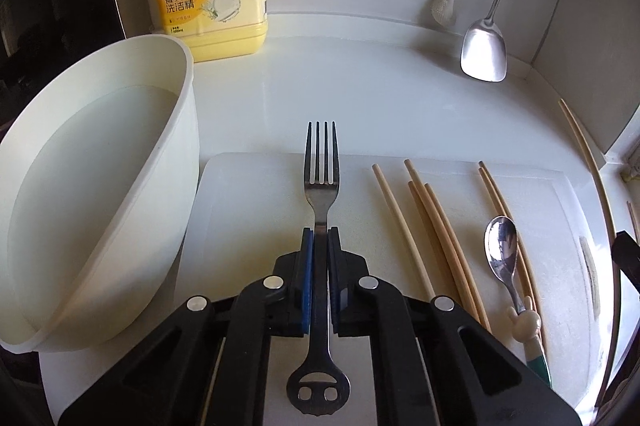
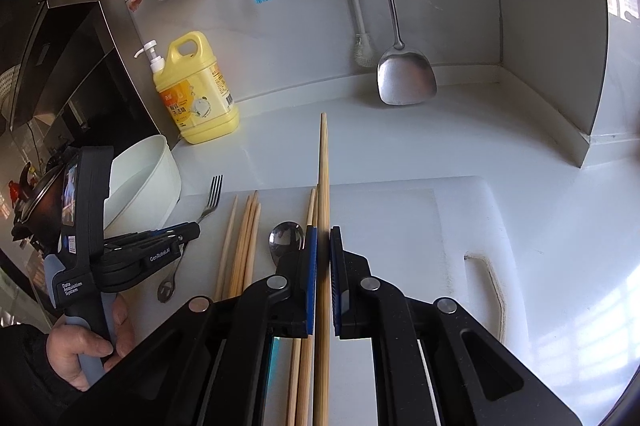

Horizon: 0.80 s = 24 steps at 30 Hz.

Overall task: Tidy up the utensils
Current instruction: 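Lift the fork and chopstick and carry both toward the white basin, then lower the fork into the basin with the left tool while the right tool releases the chopstick there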

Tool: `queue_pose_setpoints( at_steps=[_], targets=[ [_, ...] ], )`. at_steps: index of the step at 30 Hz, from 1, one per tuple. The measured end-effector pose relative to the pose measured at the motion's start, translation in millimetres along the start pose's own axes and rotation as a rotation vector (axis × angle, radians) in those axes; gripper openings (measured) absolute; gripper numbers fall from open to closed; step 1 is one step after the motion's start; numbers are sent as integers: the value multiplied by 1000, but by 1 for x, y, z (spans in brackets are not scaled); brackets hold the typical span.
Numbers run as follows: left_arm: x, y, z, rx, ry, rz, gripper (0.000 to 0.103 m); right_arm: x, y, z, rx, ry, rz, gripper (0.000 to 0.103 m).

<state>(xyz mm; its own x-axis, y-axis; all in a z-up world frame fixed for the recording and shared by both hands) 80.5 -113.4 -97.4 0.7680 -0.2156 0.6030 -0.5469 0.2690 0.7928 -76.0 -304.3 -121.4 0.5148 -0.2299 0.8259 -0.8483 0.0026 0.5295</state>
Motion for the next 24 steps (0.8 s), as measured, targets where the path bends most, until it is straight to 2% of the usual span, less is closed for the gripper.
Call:
queue_pose_setpoints(
  at_steps=[7,12,19,24],
  targets=[
    [5,46,4,-66,9,28,7,17,10,-21,9,35,10,6],
    [22,92,-17,-78,30,72,7,39,18,-55,39,71,26,6],
    [52,146,-95,-4,86,159,7,74,9,-137,147,133,41,6],
    [67,148,-163,64,138,153,7,87,-25,-204,238,161,13,6]
  ],
)
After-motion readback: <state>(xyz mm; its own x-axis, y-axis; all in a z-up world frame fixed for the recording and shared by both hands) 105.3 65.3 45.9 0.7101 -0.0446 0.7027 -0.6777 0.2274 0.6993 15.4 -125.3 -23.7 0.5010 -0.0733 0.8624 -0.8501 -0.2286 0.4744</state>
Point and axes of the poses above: each gripper's, at about its wrist camera, not at the fingertips, and y roughly against the way its jaws point, z to its right, x to its top, the point moved 1 cm from there along -y, roughly the way its jaws point, and after that the axes turned 2 degrees about y, right-handed, at the moved point
